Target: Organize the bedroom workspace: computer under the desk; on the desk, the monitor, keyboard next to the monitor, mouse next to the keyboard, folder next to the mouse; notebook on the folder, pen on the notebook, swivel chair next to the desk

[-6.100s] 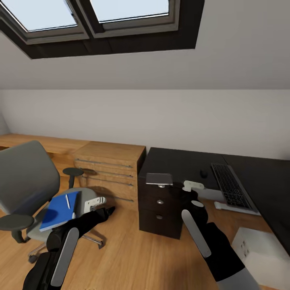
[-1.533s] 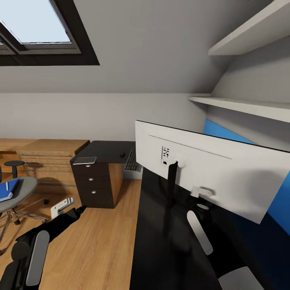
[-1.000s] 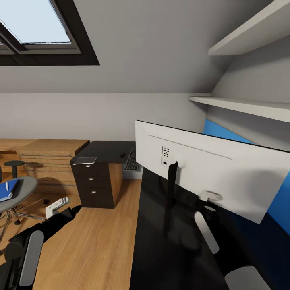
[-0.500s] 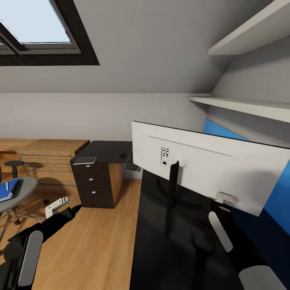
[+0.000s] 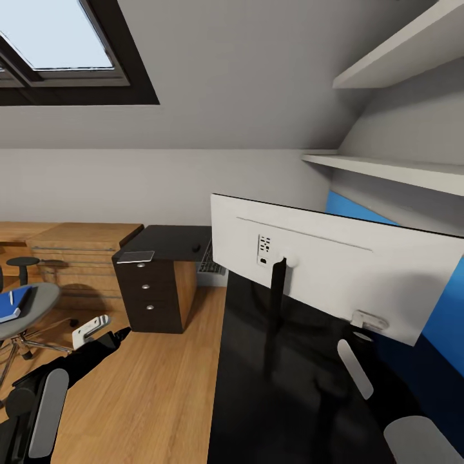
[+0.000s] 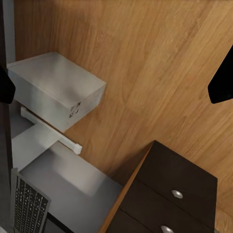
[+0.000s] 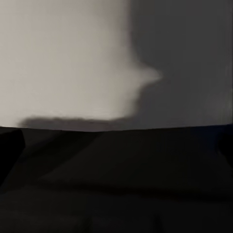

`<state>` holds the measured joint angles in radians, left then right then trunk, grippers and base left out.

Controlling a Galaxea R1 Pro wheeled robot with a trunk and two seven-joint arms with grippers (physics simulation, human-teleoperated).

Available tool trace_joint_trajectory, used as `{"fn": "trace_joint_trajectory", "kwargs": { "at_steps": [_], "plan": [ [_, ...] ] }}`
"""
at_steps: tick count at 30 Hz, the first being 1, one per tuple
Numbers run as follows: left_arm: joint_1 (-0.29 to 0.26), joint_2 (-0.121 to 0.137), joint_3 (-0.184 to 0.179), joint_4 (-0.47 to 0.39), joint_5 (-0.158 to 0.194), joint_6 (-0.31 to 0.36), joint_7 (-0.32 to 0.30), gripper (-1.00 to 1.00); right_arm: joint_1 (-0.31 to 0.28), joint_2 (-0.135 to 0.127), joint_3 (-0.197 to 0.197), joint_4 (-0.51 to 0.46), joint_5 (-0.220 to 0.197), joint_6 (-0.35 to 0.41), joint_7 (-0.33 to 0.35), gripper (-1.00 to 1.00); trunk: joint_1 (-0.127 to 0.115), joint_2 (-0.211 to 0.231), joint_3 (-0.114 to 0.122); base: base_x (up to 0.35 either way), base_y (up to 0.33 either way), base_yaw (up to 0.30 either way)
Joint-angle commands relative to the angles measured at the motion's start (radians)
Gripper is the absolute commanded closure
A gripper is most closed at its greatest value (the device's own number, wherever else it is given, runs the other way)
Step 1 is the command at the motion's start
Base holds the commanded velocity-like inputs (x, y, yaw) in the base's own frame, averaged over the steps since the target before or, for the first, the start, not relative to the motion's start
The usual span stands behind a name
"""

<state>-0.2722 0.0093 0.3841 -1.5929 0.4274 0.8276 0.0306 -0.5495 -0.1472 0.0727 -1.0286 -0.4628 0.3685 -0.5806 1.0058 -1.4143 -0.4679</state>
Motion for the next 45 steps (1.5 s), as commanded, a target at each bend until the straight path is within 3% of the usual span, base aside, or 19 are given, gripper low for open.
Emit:
{"fn": "trace_joint_trajectory", "kwargs": {
  "at_steps": [1,24,32,39,42,45],
  "plan": [
    [-0.001,0.0,0.001,-0.001,0.007,0.005,0.003,-1.0,-0.001,-0.004,0.004,0.0,-0.007,-0.001,-0.008,-1.0,0.0,-0.001,-0.001,0.0,0.0,0.0],
    [-0.001,-0.002,-0.001,-0.002,0.007,0.004,0.002,-1.0,-0.003,-0.01,0.01,0.011,-0.006,-0.022,-0.008,-1.0,0.0,-0.001,-0.001,-0.108,0.0,0.0],
    [-0.001,-0.003,-0.002,-0.002,0.007,0.004,0.003,-1.0,-0.003,-0.011,0.014,-0.045,-0.004,-0.032,-0.008,-1.0,0.0,-0.001,-0.001,-0.004,0.0,0.0],
    [-0.001,-0.005,-0.007,-0.001,0.005,0.002,0.003,-1.0,-0.002,-0.01,0.016,-0.079,0.073,-0.096,-0.008,-1.0,0.0,-0.001,-0.001,0.0,0.0,0.0],
    [-0.001,-0.007,-0.01,-0.001,0.005,0.001,0.003,-1.0,-0.001,-0.006,0.018,-0.083,0.148,-0.147,-0.008,-1.0,0.0,-0.001,-0.001,0.0,0.0,0.0],
    [-0.001,-0.009,-0.012,-0.001,0.004,0.001,0.002,-1.0,-0.001,-0.004,0.022,-0.085,0.176,-0.165,-0.007,-1.0,0.0,-0.001,-0.001,0.0,0.0,0.0]
  ]
}}
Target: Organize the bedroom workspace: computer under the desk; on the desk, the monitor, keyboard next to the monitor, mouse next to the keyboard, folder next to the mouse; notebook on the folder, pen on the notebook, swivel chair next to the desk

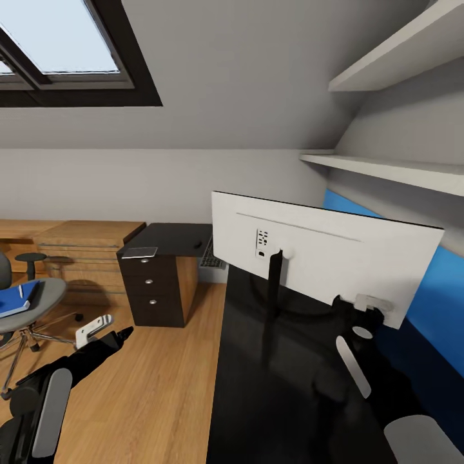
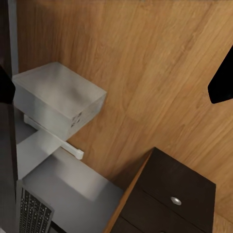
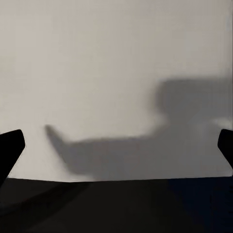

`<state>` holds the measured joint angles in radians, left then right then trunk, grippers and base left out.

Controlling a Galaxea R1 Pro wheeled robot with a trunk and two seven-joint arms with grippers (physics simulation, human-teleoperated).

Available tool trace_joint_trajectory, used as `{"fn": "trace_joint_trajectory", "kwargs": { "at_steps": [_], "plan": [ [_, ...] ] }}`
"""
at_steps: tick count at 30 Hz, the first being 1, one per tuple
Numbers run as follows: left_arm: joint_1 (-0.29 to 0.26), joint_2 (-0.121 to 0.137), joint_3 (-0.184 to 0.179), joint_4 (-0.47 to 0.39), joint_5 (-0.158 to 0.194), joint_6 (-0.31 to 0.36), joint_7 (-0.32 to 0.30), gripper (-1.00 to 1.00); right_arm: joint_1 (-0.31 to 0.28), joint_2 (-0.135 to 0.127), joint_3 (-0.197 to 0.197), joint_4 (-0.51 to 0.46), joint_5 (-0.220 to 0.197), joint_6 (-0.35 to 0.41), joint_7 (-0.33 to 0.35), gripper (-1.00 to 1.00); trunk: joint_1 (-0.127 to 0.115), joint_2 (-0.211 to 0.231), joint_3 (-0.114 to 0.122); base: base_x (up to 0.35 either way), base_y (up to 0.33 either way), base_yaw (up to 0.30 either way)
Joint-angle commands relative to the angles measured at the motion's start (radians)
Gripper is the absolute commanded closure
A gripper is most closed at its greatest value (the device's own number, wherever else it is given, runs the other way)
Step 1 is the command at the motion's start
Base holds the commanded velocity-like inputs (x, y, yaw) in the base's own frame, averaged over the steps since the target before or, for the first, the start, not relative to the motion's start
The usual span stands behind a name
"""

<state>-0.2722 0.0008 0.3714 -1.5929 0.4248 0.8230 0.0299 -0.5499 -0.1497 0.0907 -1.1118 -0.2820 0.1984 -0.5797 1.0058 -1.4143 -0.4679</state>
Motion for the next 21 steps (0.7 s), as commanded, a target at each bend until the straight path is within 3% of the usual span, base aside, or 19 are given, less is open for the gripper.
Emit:
{"fn": "trace_joint_trajectory", "kwargs": {
  "at_steps": [1,8,11,16,21],
  "plan": [
    [-0.001,0.0,0.001,-0.001,0.007,0.005,0.003,-1.0,-0.001,-0.001,0.005,-0.002,-0.002,0.004,-0.008,-1.0,0.0,-0.001,-0.001,0.0,0.0,0.0],
    [-0.001,0.001,-0.034,-0.001,0.006,0.005,0.006,-1.0,-0.001,0.042,0.021,-0.012,0.009,-0.016,-0.012,-1.0,0.0,-0.001,-0.001,0.0,0.0,0.0],
    [-0.001,0.001,-0.035,-0.001,0.006,0.005,0.005,-1.0,-0.001,0.043,0.021,-0.012,0.01,-0.018,-0.012,-1.0,0.0,-0.001,-0.001,0.0,0.0,0.0],
    [-0.001,-0.002,-0.04,-0.001,0.006,0.005,0.007,-1.0,-0.016,0.032,0.014,0.125,0.016,-0.074,-0.005,-1.0,0.0,-0.001,-0.001,0.0,0.0,0.0],
    [-0.001,-0.002,-0.058,0.002,0.006,0.005,0.012,-1.0,-0.119,0.019,0.015,0.3,0.026,-0.196,0.043,-1.0,0.0,-0.001,-0.001,0.0,0.0,0.0]
  ]
}}
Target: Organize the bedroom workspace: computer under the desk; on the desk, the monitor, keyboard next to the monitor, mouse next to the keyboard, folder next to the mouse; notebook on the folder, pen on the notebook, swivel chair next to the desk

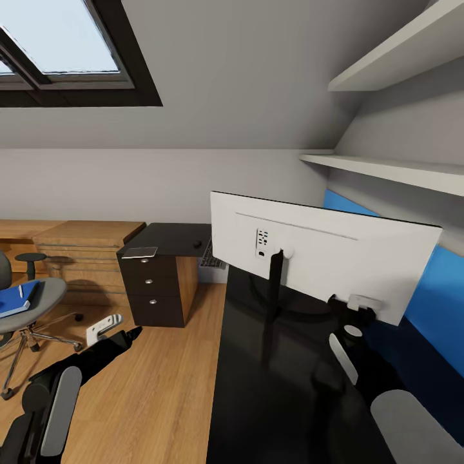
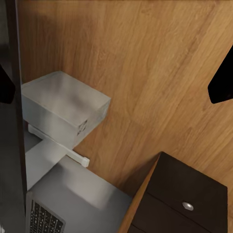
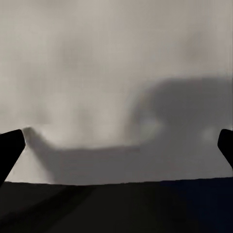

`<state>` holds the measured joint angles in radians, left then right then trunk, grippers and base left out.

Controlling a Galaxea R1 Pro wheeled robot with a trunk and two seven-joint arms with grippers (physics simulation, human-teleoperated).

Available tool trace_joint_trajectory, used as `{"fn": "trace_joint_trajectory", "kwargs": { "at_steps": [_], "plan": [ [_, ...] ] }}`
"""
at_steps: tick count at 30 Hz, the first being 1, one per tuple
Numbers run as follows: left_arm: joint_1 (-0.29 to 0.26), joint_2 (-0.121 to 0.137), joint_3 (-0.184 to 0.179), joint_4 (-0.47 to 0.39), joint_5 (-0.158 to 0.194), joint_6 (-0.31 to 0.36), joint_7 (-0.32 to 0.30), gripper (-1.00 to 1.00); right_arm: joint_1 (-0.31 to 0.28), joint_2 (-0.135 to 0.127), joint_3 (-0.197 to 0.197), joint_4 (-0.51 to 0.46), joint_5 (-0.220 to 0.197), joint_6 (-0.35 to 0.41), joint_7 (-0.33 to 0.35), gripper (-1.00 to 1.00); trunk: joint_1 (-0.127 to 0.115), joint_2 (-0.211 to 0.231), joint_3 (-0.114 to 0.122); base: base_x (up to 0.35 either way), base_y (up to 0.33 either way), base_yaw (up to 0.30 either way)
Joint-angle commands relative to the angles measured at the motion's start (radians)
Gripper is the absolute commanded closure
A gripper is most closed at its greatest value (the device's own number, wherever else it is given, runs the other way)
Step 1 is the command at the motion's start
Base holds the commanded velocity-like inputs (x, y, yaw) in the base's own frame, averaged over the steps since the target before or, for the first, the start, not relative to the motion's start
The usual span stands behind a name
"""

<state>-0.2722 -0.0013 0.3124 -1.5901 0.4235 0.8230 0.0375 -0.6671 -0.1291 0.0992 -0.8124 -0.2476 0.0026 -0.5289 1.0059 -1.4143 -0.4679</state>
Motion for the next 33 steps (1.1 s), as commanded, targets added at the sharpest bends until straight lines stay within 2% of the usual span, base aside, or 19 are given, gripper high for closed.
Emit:
{"fn": "trace_joint_trajectory", "kwargs": {
  "at_steps": [1,5,9,13,17,26,33],
  "plan": [
    [-0.001,0.0,0.0,-0.001,0.008,0.005,0.004,-1.0,-0.012,-0.002,0.006,0.023,-0.008,-0.008,0.003,-1.0,0.0,-0.001,-0.001,0.0,0.0,0.0],
    [-0.001,0.0,-0.003,0.0,0.008,0.005,0.005,-1.0,-0.092,-0.004,0.006,0.175,-0.005,-0.062,0.061,-1.0,0.0,-0.001,-0.001,0.0,0.0,0.0],
    [-0.001,0.0,-0.004,0.001,0.008,0.004,0.005,-1.0,-0.116,-0.006,0.007,0.222,-0.004,-0.094,0.072,-1.0,0.0,-0.001,-0.001,0.0,0.0,0.0],
    [-0.001,0.0,-0.004,0.001,0.008,0.004,0.004,-1.0,-0.147,-0.024,0.007,0.288,-0.005,-0.11,0.094,-1.0,0.0,-0.001,-0.001,0.002,0.0,0.0],
    [-0.001,0.0,-0.004,0.001,0.007,0.003,0.002,-1.0,-0.156,-0.035,0.006,0.318,-0.006,-0.13,0.124,-1.0,0.0,-0.001,-0.001,0.158,0.0,0.0],
    [-0.001,-0.002,-0.006,0.004,0.008,0.003,0.004,-1.0,-0.158,-0.038,0.008,0.369,-0.007,-0.164,0.134,-1.0,0.0,-0.001,-0.001,0.141,0.0,0.0],
    [-0.001,-0.002,-0.03,0.004,0.007,0.002,0.005,-1.0,-0.158,-0.038,0.01,0.375,-0.007,-0.167,0.135,-1.0,0.0,-0.001,-0.001,0.107,0.0,0.0]
  ]
}}
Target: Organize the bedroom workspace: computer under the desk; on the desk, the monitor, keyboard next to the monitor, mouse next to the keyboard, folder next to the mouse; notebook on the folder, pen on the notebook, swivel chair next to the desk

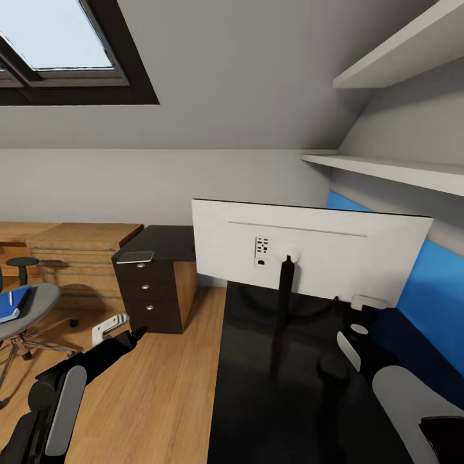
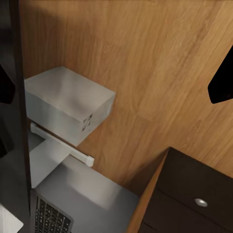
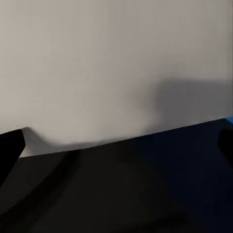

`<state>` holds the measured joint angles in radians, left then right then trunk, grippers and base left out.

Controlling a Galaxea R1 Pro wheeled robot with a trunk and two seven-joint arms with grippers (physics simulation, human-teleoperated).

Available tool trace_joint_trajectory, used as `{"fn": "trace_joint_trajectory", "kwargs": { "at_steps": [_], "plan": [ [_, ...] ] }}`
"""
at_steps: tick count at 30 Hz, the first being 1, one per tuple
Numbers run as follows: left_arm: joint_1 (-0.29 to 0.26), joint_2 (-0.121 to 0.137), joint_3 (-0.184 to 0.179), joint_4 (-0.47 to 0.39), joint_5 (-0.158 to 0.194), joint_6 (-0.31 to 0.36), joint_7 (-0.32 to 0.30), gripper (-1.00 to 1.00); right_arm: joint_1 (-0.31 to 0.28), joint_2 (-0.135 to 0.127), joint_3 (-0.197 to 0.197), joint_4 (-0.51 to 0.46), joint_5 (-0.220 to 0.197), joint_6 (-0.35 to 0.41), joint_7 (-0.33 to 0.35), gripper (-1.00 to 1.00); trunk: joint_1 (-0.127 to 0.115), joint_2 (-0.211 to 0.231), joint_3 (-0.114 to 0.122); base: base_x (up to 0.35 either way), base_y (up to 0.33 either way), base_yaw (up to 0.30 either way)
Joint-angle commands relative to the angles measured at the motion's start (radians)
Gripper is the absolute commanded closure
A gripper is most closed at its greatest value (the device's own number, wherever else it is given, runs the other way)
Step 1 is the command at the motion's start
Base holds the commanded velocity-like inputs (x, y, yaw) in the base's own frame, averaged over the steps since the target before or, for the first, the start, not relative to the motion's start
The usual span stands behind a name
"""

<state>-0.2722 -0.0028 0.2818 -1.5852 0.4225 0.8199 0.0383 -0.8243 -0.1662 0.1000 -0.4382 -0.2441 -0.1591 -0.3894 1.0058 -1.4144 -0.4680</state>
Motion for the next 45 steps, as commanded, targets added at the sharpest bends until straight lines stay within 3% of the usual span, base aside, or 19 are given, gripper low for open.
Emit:
{"fn": "trace_joint_trajectory", "kwargs": {
  "at_steps": [1,14,30,40,45],
  "plan": [
    [-0.001,0.0,0.0,-0.001,0.008,0.005,0.004,-1.0,-0.001,-0.001,0.009,0.001,-0.011,-0.005,-0.005,-1.0,0.0,-0.001,-0.001,0.023,0.0,0.0],
    [-0.001,0.001,-0.003,-0.001,0.009,0.005,0.002,-1.0,-0.001,-0.003,0.009,0.001,-0.011,-0.007,-0.005,-1.0,0.0,-0.001,-0.001,0.092,0.0,0.0],
    [-0.001,0.001,-0.004,-0.001,0.008,0.005,0.001,-1.0,-0.001,-0.001,0.004,0.0,-0.015,0.001,-0.013,-1.0,0.0,-0.001,-0.001,-0.267,0.035,0.0],
    [-0.001,0.001,-0.006,-0.001,0.007,0.005,0.001,-1.0,-0.001,0.001,-0.047,-0.013,-0.039,0.039,-0.076,-1.0,0.0,-0.001,-0.001,-0.163,0.269,0.0],
    [-0.001,0.001,-0.014,0.0,0.007,0.005,0.001,-1.0,0.0,0.003,-0.066,-0.059,-0.048,0.12,-0.098,-1.0,0.0,-0.001,-0.001,0.057,0.307,0.0]
  ]
}}
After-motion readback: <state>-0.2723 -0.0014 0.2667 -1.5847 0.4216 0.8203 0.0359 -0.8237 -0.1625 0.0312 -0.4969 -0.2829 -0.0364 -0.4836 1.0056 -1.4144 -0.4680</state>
